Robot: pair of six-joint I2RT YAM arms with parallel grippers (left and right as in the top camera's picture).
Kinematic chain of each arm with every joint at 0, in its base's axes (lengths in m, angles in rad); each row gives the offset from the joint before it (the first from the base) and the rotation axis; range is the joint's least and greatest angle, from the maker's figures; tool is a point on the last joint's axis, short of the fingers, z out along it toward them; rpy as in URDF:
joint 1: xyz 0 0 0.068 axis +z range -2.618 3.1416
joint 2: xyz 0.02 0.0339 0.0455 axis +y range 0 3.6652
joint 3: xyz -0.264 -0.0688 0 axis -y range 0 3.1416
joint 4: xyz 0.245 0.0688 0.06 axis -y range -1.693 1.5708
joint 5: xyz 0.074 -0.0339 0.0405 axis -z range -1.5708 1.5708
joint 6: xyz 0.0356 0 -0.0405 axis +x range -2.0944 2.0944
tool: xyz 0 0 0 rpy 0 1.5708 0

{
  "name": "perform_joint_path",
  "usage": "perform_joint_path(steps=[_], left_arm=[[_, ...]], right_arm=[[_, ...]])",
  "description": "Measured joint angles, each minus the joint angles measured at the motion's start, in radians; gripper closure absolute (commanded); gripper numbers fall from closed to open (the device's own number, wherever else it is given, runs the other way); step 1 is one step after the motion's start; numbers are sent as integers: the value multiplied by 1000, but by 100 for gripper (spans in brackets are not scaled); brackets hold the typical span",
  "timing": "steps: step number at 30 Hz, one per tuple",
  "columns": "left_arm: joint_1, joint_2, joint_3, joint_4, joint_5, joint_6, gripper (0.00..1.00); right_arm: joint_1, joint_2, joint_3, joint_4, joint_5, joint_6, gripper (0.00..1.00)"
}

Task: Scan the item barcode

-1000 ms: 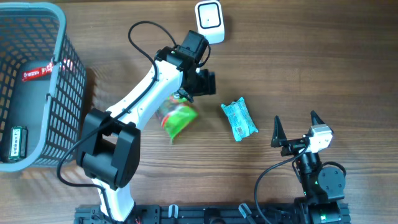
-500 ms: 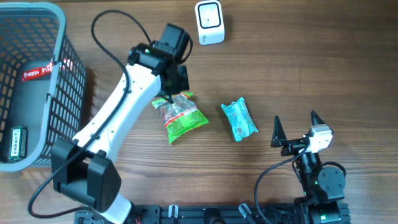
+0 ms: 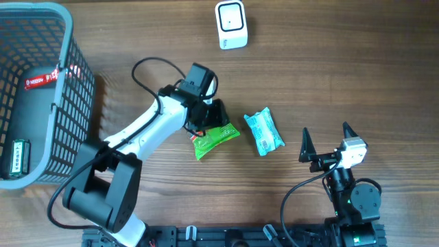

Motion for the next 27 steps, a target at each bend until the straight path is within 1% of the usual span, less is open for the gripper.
perform_joint_path(steps=[1,3,5,7,9,10,12,13,14,17,19,25,27], left_arm=[[1,-12,31,-23,-4,1,46],[6,-58,75,-61,-61,-3,46],[26,-132,99,-114,-186,-9,47],[49,-153,108,-171,-330,-13,48],[86,-144,103,-189,-485,-13,57],[106,-135,97,-168,-535,-15,65],[135,-105,76,-101,-587,-18,76],[150,-76,59,-80,-602,-15,76],[155,-58,51,-72,-607,-18,77],[165,19,41,-48,-614,-16,84],[165,54,39,-51,-575,-11,85],[146,72,35,-150,-311,8,83],[122,72,35,-187,-247,11,83]], right_arm=[[0,0,0,0,0,0,0],[0,0,0,0,0,0,0],[0,0,0,0,0,0,0],[0,0,0,0,0,0,0],[0,0,0,0,0,0,0],[0,0,0,0,0,0,0],[0,0,0,0,0,0,0],[0,0,0,0,0,0,0],[0,0,0,0,0,0,0],[0,0,0,0,0,0,0],[0,0,0,0,0,0,0],[0,0,0,0,0,0,0],[0,0,0,0,0,0,0]])
